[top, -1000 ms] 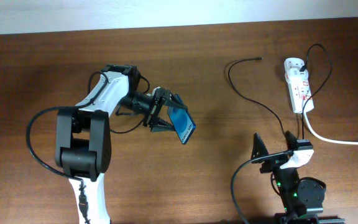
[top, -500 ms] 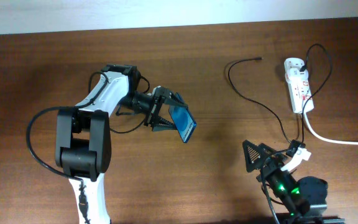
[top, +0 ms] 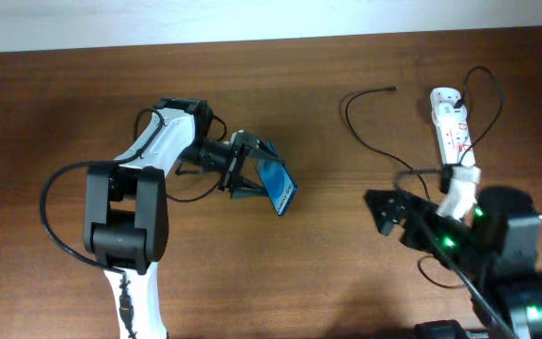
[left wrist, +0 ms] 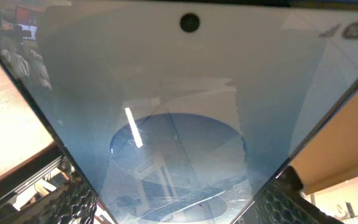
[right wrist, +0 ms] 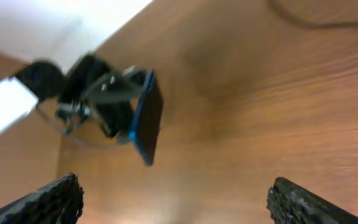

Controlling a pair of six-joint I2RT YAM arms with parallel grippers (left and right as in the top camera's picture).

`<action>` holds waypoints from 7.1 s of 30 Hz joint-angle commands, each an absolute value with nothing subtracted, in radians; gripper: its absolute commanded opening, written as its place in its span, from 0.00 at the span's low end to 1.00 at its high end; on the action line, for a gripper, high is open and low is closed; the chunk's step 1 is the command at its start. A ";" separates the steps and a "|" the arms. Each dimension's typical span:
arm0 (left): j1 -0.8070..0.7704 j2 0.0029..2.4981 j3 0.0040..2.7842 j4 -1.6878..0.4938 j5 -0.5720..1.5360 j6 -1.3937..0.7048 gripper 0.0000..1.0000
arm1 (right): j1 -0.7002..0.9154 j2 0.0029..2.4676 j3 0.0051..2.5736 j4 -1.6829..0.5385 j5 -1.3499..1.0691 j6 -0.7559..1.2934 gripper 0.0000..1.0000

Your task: Plug charger to phone and switch on socket

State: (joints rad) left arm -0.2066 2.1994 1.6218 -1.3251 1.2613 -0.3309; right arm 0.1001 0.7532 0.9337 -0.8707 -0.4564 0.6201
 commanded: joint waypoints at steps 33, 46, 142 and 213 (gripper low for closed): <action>-0.208 2.199 1.642 -1.329 1.306 -0.310 0.62 | 0.667 1.409 0.953 -0.324 0.011 0.644 0.98; -0.208 2.199 1.642 -1.329 1.304 -0.309 0.62 | 0.667 1.475 0.953 -0.258 0.007 0.674 0.72; -0.109 1.544 0.630 0.575 1.021 -1.803 0.43 | 0.524 1.429 0.954 -0.108 -0.572 1.514 0.04; -0.045 1.768 0.663 0.575 1.347 -1.520 0.00 | 0.019 2.402 1.790 -0.292 -0.072 0.707 0.04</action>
